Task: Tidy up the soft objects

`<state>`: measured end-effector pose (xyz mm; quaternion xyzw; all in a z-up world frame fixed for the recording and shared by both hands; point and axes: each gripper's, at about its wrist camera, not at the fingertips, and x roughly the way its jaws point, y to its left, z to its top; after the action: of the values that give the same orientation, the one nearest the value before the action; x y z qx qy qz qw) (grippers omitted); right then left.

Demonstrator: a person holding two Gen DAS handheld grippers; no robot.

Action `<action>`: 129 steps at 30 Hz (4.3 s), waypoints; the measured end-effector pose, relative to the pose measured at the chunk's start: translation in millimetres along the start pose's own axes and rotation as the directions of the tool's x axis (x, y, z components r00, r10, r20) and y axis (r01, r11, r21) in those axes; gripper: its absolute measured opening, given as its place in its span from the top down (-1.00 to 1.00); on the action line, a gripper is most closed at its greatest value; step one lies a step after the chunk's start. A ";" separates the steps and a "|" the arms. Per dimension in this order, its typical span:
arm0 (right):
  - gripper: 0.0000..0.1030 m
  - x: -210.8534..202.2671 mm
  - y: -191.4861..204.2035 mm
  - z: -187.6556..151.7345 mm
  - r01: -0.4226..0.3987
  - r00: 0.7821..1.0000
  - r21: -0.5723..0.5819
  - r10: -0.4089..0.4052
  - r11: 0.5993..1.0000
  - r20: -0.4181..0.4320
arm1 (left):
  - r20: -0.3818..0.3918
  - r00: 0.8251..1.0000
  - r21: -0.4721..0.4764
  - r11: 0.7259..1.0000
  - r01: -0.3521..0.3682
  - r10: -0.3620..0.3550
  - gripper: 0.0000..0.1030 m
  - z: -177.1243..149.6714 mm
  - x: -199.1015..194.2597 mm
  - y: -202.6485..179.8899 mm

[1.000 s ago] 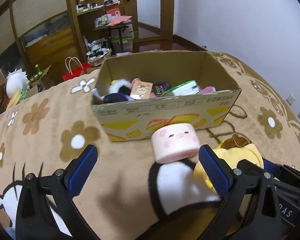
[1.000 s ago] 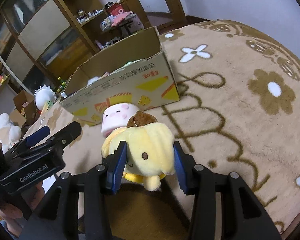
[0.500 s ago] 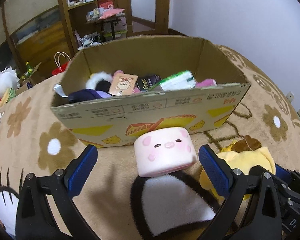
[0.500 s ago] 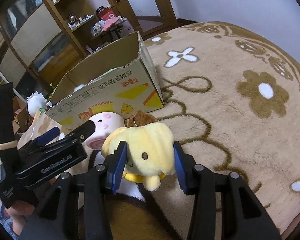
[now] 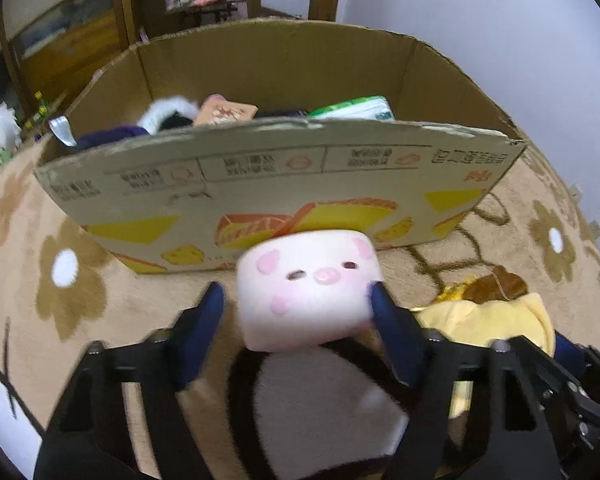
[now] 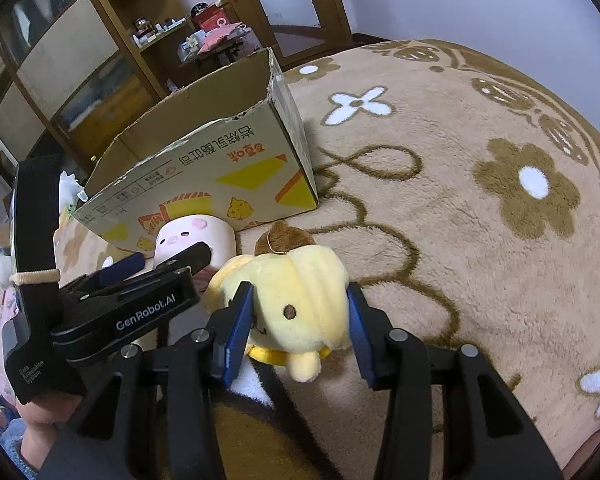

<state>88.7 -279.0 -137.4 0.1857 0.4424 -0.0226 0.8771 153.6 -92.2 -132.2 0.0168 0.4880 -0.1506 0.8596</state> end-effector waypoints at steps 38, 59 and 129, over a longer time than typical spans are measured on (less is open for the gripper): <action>0.06 -100.6 15.8 56.3 -0.155 0.934 -0.008 0.149 0.988 0.325 | 0.371 0.913 0.015 0.981 -0.191 0.172 0.45 33.4 -167.9 13.5; 0.03 -43.1 62.6 124.6 -0.116 0.947 -0.179 0.163 0.977 0.276 | 0.362 0.913 -0.001 0.979 -0.203 0.189 0.38 99.7 -115.4 42.0; -1.00 -160.2 60.1 28.6 -0.050 0.887 -0.242 0.154 0.969 0.435 | 0.469 0.855 -0.029 0.971 -0.236 0.222 -0.99 -11.6 -239.9 52.8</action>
<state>25.6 -253.0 22.1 0.0987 0.2163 0.0314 0.9708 43.7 18.4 57.9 0.0502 0.2582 -0.0542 0.9633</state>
